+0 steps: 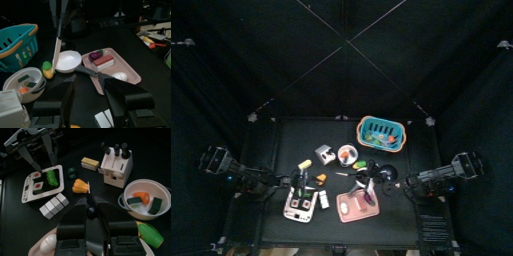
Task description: Grab pairing knife with other hand
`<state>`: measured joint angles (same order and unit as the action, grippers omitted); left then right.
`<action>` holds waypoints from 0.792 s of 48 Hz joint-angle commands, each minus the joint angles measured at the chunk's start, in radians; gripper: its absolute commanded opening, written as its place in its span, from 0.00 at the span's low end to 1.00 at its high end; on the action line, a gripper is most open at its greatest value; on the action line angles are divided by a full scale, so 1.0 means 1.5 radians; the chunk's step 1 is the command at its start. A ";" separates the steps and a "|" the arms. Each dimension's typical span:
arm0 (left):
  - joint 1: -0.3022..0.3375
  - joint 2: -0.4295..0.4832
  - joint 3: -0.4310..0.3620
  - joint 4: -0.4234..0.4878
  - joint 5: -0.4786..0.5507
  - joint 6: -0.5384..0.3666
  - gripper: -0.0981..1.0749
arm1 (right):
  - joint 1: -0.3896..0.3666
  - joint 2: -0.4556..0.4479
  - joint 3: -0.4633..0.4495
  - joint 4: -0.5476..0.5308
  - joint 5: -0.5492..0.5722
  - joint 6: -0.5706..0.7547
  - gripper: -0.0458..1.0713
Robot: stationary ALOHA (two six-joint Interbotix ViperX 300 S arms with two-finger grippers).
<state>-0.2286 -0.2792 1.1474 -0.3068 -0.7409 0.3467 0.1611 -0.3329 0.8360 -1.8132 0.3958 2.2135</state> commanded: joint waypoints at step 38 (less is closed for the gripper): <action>0.052 0.111 -0.085 -0.007 -0.050 0.006 0.76 | 0.018 -0.007 -0.016 -0.090 -0.053 -0.003 0.39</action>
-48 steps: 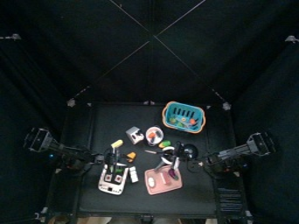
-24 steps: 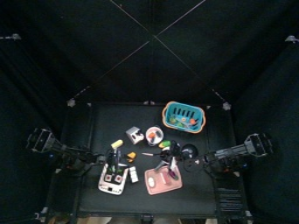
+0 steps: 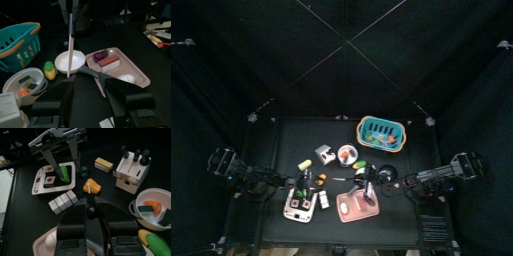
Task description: Grab pairing knife with other hand
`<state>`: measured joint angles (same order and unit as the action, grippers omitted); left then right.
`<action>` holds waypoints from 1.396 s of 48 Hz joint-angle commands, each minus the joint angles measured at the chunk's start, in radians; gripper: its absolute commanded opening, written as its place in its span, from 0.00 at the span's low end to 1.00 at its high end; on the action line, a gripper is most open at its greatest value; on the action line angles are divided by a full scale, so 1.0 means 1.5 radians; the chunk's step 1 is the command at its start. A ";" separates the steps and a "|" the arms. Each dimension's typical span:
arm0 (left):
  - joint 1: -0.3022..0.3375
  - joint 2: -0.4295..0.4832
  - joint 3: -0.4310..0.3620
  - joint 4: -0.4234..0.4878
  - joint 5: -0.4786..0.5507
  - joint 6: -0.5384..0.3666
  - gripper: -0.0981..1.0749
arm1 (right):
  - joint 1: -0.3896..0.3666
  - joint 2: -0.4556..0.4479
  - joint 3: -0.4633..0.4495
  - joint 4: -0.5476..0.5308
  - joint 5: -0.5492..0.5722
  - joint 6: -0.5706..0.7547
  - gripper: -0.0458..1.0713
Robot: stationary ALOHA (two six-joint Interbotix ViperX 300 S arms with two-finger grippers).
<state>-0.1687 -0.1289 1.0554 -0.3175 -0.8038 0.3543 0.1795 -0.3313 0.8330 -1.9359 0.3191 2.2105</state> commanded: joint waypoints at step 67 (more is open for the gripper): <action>0.029 0.092 -0.079 0.002 -0.009 0.002 0.42 | 0.017 0.002 -0.014 -0.008 -0.006 -0.001 0.39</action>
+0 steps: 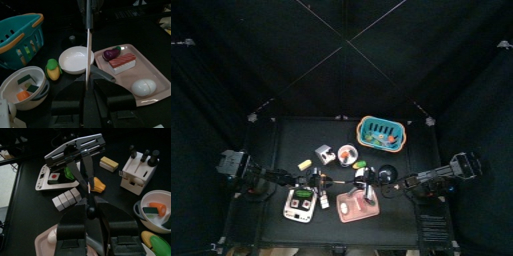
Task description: Grab pairing knife with other hand
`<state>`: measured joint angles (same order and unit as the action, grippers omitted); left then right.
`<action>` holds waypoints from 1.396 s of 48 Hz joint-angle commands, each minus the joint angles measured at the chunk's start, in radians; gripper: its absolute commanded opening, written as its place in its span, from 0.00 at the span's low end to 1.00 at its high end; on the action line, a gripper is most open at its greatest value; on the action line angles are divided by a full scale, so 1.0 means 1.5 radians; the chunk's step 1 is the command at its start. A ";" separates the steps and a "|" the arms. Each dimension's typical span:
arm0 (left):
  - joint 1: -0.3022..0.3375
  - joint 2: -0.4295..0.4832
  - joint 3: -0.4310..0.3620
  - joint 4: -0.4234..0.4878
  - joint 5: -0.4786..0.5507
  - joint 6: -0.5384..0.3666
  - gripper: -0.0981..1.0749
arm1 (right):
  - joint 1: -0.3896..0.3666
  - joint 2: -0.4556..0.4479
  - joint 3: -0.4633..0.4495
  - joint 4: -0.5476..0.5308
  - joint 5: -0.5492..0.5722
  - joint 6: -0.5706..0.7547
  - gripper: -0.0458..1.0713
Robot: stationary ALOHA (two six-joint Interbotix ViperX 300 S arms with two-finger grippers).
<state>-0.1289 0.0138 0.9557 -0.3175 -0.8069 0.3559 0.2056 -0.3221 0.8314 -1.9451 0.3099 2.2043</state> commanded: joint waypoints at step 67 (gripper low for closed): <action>0.002 -0.010 0.019 -0.001 -0.006 -0.001 0.35 | -0.123 -0.147 -0.041 0.673 -0.228 0.000 0.96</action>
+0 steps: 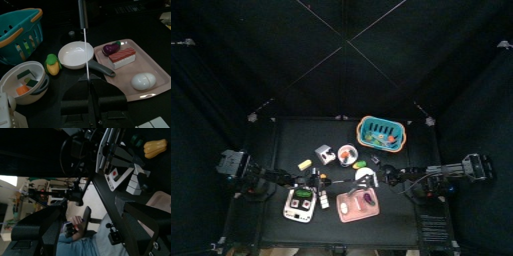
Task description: Grab pairing knife with other hand
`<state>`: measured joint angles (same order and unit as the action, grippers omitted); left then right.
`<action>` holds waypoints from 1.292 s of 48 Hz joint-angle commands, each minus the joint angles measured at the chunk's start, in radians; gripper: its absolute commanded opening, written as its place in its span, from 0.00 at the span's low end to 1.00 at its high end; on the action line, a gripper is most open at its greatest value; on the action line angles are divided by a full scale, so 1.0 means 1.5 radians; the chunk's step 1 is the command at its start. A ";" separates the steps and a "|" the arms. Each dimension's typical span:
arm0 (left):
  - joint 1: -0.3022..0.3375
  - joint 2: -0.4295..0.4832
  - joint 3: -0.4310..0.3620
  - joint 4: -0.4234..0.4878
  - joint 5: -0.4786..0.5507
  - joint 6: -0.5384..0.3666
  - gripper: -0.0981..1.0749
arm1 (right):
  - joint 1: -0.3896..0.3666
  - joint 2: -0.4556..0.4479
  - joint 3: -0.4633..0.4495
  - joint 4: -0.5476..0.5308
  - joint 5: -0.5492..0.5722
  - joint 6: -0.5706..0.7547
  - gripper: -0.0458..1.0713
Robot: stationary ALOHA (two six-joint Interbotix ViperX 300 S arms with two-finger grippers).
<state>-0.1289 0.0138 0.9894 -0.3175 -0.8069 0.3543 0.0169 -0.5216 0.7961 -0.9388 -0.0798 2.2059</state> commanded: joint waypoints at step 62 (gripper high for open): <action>0.002 -0.011 -0.004 0.002 -0.006 0.001 0.35 | 0.018 -0.007 -0.134 0.522 0.515 -0.776 0.79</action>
<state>-0.1273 0.0123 0.9940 -0.3175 -0.8084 0.3543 0.0874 -0.5461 0.5937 -0.1979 0.6949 1.1229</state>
